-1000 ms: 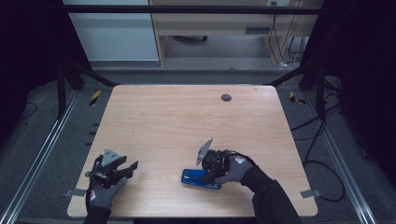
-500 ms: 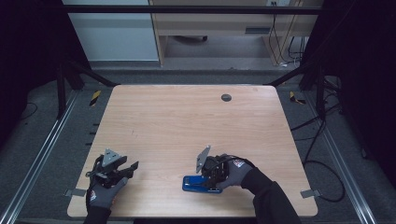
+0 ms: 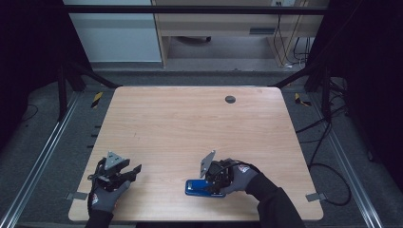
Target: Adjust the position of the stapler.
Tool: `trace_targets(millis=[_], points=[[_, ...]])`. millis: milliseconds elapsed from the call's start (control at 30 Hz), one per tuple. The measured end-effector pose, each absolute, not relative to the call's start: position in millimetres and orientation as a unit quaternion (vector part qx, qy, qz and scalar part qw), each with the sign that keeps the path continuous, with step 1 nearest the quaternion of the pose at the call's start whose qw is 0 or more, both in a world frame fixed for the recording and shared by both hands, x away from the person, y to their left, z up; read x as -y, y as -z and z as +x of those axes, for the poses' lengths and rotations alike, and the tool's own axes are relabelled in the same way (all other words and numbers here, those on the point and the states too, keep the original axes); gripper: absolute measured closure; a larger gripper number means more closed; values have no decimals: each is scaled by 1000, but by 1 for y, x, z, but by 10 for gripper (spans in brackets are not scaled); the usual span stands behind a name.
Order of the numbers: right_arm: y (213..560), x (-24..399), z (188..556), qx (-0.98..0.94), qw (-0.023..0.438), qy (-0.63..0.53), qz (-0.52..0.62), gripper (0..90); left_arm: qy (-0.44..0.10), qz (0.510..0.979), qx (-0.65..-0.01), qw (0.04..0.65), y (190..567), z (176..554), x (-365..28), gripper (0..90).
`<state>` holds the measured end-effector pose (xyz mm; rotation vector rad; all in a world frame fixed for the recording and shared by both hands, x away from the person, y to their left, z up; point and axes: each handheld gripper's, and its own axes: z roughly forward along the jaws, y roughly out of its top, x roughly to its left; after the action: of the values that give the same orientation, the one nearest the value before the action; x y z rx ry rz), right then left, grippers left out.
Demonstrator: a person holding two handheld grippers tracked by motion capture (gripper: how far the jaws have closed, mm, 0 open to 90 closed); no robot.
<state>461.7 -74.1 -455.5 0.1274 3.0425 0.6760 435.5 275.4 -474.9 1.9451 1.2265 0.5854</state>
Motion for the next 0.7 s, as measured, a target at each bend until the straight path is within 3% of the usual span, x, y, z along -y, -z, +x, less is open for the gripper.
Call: trace_targets(millis=[267, 400, 700], points=[[455, 70, 458, -975, 18, -217, 47, 604, -228, 762, -477, 374, 475, 436, -275, 451], [458, 68, 459, -976, 21, -211, 48, 648, -228, 763, -477, 373, 476, 436, -274, 451], [456, 68, 464, -977, 10, -212, 34, 660, -228, 764, -475, 372, 476, 436, -275, 451]])
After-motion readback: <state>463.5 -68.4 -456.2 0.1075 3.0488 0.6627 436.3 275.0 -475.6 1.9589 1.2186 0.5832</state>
